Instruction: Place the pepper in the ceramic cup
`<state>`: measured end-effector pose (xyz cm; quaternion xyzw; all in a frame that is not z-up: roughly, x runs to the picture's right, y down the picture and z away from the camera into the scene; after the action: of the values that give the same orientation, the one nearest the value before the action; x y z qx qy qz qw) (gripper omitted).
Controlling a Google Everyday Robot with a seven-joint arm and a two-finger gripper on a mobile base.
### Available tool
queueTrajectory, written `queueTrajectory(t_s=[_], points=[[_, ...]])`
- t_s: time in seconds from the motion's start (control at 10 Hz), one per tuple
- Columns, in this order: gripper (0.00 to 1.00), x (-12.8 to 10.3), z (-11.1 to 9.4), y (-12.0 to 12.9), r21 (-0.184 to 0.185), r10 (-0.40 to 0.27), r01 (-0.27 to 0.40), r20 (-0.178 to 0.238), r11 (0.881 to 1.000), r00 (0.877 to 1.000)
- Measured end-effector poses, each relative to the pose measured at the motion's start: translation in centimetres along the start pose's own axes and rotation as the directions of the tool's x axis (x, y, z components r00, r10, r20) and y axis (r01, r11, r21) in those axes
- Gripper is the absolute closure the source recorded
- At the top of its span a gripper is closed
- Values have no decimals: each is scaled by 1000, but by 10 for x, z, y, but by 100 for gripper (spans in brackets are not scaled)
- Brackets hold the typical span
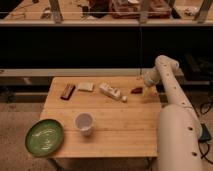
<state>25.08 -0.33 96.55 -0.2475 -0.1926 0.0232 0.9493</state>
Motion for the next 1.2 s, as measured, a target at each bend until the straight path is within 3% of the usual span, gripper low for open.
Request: queueTrajectory(t_s=[0.3, 0.5, 0.7, 1.2], points=[[20, 3, 3, 0, 2, -1, 1, -11, 1000, 1000], [20, 20, 24, 1, 24, -23, 26, -110, 999, 994], [20, 32, 45, 5, 62, -46, 62, -241, 996, 969], [22, 29, 38, 9, 49, -54, 67, -242, 997, 969]])
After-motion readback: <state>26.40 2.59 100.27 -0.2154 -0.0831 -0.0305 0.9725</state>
